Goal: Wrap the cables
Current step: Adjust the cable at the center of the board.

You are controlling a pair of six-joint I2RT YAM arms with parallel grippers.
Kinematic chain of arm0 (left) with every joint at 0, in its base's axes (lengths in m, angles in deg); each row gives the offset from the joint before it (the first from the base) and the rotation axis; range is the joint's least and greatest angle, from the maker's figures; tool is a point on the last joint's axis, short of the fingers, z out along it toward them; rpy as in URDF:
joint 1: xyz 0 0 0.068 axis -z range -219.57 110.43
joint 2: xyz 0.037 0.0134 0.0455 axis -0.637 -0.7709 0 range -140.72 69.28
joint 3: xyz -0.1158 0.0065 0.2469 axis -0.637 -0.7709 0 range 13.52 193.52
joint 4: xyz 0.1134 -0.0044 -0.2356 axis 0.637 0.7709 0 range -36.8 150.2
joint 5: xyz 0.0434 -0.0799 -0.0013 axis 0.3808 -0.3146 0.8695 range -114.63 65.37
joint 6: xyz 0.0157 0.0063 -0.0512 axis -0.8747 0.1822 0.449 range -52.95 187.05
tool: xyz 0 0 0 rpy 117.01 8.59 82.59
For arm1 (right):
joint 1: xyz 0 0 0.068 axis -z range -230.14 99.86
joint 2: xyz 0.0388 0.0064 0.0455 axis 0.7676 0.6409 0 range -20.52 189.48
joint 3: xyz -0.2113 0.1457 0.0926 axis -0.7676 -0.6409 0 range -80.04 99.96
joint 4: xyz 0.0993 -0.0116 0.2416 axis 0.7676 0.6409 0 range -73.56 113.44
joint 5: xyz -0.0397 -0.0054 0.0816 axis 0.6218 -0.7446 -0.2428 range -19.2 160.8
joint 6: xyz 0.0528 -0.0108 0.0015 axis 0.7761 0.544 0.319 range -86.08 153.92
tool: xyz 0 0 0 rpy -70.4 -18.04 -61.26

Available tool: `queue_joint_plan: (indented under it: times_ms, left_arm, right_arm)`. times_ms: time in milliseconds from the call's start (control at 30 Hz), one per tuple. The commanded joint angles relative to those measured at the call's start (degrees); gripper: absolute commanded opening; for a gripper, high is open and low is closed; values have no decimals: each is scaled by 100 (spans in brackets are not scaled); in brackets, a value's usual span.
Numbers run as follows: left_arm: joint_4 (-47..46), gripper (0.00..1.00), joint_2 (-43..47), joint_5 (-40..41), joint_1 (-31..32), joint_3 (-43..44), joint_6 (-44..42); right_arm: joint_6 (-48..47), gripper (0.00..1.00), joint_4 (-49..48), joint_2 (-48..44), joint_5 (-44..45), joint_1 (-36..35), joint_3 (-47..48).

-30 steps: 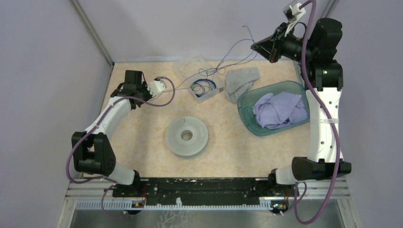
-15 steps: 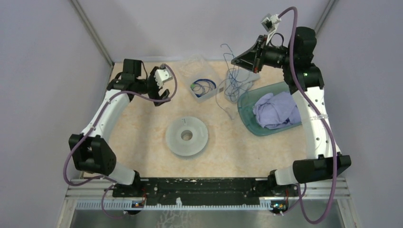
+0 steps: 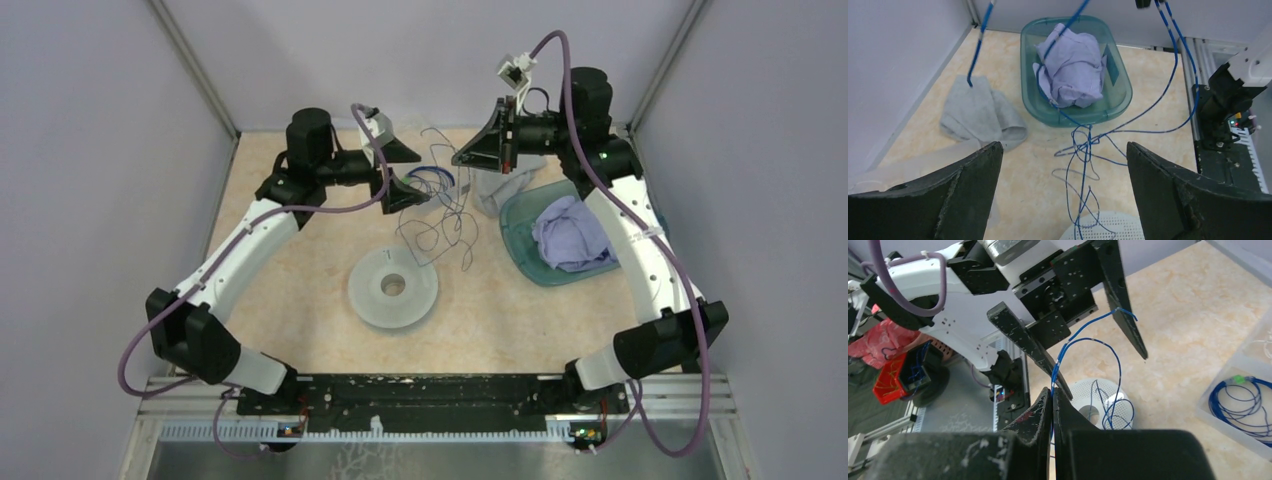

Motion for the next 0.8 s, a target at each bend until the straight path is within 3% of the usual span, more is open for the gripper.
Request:
queue_joint_plan:
  times_ms: [0,100,300,333,467,567,767]
  left_arm:
    - [-1287,97,-320,-512,60,-22,1312]
    - [-1916,92,-516,-677,130,-103,2030]
    - [-2867,65,-811,-826,306,-179,3066]
    - [-3016,57,-847,-844,309,-172,3233]
    - [-3009,3,-845,-906,290,-140,3310]
    - [-2446,0,-468,-598,219,-232,2781]
    - [-1657,0,143,131,134,-308,2146]
  right_arm:
    - [-127,0,-332,-8,-340,-179,-9]
    - [-110,0,-372,12,-452,-235,-133]
    - [-147,0,-378,-47,-373,-247,-376]
    - [-163,0,-349,-56,-316,-245,-389]
    - [-391,0,118,-64,567,-178,-237]
    - [-440,0,443,-113,1615,138,-56]
    - [-712,2,548,-217,1964,561,-86]
